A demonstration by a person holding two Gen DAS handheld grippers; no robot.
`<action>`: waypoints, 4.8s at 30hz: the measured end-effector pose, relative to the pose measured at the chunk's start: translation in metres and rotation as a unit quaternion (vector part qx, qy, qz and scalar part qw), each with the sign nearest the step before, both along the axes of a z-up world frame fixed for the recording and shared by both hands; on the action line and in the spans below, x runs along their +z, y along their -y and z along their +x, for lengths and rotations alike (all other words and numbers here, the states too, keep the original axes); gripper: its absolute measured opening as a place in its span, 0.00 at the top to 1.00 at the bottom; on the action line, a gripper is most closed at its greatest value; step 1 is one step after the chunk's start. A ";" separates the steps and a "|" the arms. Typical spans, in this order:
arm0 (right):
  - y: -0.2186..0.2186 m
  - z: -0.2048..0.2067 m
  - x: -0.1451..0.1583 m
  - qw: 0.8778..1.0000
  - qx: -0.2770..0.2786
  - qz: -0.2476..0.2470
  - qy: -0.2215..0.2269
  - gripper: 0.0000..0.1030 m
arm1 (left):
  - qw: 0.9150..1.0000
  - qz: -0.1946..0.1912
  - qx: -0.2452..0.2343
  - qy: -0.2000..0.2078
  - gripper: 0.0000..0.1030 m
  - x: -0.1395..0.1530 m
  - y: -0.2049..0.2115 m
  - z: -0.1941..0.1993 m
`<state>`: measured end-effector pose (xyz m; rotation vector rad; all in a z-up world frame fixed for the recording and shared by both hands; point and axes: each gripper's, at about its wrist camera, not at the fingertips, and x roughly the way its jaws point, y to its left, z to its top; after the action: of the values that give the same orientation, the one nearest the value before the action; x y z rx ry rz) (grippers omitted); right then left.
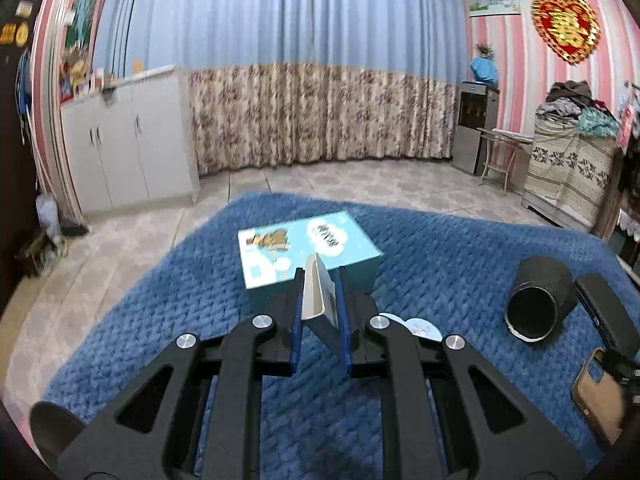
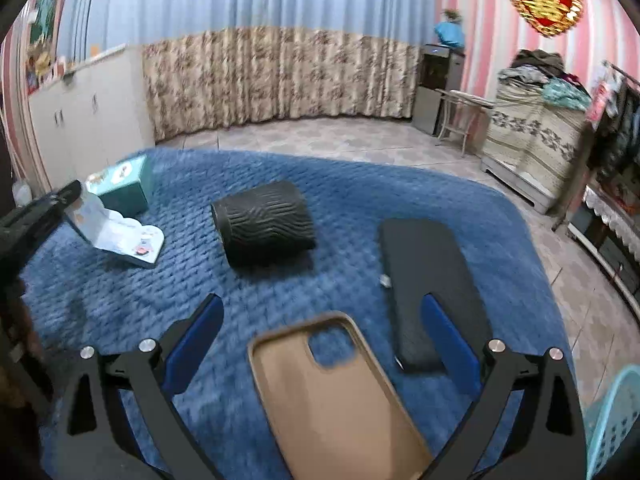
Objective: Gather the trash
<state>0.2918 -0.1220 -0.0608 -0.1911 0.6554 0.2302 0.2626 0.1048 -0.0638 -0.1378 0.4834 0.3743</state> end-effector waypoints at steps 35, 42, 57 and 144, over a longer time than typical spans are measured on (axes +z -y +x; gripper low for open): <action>-0.012 0.019 0.017 0.999 0.021 0.028 0.023 0.31 | 0.999 -0.037 -0.006 -0.034 0.87 -0.019 -0.009 0.015; 0.073 -0.062 0.063 0.994 -0.069 0.036 0.073 0.31 | 0.999 -0.039 -0.038 -0.006 0.91 0.001 0.006 0.006; 0.288 -0.181 0.063 0.930 -0.345 0.074 0.106 0.31 | 0.970 -0.028 -0.237 0.048 0.92 0.087 0.163 -0.049; 0.202 -0.235 0.061 0.945 -0.299 0.093 0.090 0.04 | 0.962 0.025 -0.271 0.024 0.05 0.075 0.185 -0.178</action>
<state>0.0569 -0.3241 0.0002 0.1712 0.4794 -0.3081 0.0846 -0.0803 0.0107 0.0380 0.4438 -0.1530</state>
